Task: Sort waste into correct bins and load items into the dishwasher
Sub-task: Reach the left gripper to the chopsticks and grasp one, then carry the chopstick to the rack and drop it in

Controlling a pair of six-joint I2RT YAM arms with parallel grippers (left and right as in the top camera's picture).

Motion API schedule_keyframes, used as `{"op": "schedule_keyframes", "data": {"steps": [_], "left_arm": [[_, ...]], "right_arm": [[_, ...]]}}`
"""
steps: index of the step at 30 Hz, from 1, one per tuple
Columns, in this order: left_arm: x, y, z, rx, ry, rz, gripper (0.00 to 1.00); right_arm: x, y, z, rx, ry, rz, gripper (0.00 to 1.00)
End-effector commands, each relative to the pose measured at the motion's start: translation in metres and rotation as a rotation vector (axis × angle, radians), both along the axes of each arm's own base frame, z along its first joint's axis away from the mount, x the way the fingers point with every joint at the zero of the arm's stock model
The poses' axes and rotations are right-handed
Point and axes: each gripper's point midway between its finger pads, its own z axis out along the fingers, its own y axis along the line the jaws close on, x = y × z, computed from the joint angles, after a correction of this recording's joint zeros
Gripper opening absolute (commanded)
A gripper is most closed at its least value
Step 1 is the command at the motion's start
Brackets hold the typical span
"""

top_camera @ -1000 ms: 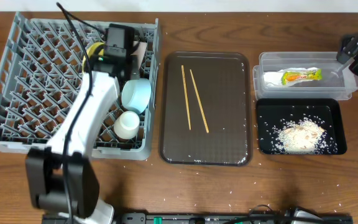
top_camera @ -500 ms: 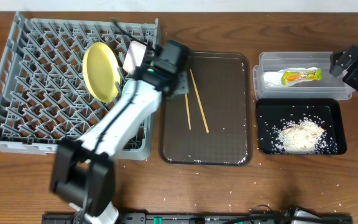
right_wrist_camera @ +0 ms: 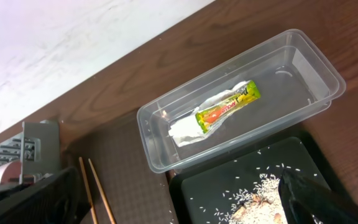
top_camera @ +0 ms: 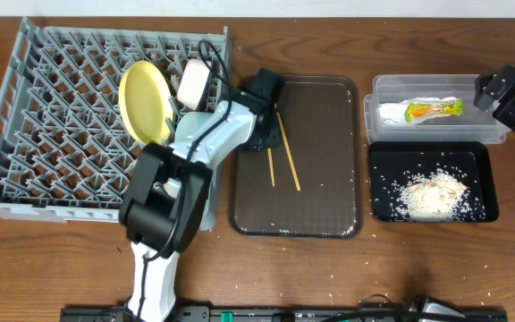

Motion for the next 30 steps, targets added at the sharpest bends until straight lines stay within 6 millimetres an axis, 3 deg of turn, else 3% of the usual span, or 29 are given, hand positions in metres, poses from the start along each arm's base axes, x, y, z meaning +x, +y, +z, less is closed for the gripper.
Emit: {"op": "schedule_keyframes", "data": {"steps": [1, 5, 21, 24, 27, 30], "left_arm": [[0.005, -0.019, 0.003, -0.021, 0.003, -0.054, 0.41], [0.002, -0.024, -0.003, -0.007, 0.011, -0.074, 0.41], [0.0, -0.014, -0.017, 0.029, 0.046, -0.012, 0.32], [-0.001, -0.013, -0.022, 0.032, 0.058, -0.009, 0.24], [-0.001, -0.013, -0.021, 0.032, 0.057, -0.008, 0.09], [0.001, -0.015, -0.018, 0.03, 0.052, -0.01, 0.08]], "right_arm": [[-0.001, -0.002, 0.0, 0.002, 0.003, -0.012, 0.99], [-0.001, -0.002, 0.0, 0.002, 0.003, -0.012, 0.99], [-0.001, -0.002, 0.0, 0.002, 0.003, -0.012, 0.99], [-0.001, -0.002, 0.0, 0.002, 0.003, -0.012, 0.99], [-0.001, -0.002, 0.0, 0.002, 0.003, -0.013, 0.99], [-0.001, -0.002, 0.0, 0.002, 0.003, -0.012, 0.99]]}}
